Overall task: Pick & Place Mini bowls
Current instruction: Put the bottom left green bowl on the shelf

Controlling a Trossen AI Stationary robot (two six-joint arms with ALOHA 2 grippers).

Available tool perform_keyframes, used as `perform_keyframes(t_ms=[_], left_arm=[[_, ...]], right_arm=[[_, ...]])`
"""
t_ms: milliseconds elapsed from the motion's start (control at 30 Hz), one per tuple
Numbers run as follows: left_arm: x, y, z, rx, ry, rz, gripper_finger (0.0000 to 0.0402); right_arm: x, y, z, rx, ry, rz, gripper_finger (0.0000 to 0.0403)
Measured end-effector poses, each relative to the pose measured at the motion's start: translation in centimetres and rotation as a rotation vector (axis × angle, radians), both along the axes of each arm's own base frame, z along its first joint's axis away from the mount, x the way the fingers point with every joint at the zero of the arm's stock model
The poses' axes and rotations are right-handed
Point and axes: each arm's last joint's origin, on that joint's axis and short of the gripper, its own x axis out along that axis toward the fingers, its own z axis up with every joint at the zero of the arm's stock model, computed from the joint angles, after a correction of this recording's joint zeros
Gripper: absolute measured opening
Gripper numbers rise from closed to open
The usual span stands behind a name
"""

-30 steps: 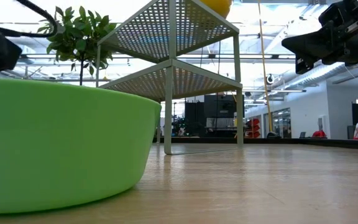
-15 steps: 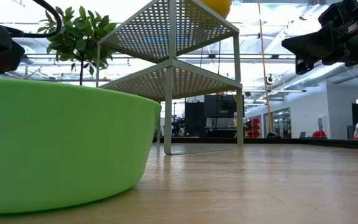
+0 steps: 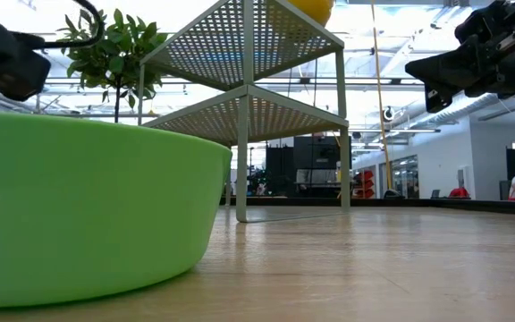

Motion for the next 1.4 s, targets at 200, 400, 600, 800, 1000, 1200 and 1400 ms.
perform_keyframes(t_ms=[200,400,600,800,1000,1200,1400], left_arm=[[0.2,-0.2,0.3,-0.014,-0.013,-0.071,0.0011],[0.9,-0.7,1.9,0.003,-0.071,-0.14,0.0008],[1.7,-0.9,4.6,0.062,-0.097,-0.176,0.0007],[2.7,-0.3,9.3,0.111,-0.085,-0.217,0.0006],[3.6,1.5,15.4,0.16,-0.118,-0.278,0.0005],[3.8,4.8,21.3,0.184,-0.162,-0.257,0.0004],[4.4,8.5,25.7,0.208,-0.303,-0.299,0.0008]], right_arm=[[0.0,0.0,0.0,0.0,0.0,0.0,0.0],[0.0,0.0,0.0,0.0,0.0,0.0,0.0],[0.0,0.0,0.0,0.0,0.0,0.0,0.0],[0.0,0.0,0.0,0.0,0.0,0.0,0.0],[0.0,0.0,0.0,0.001,0.0,-0.003,0.0],[0.0,0.0,0.0,0.001,-0.001,-0.003,0.0],[0.0,0.0,0.0,0.001,-0.001,-0.003,0.0]])
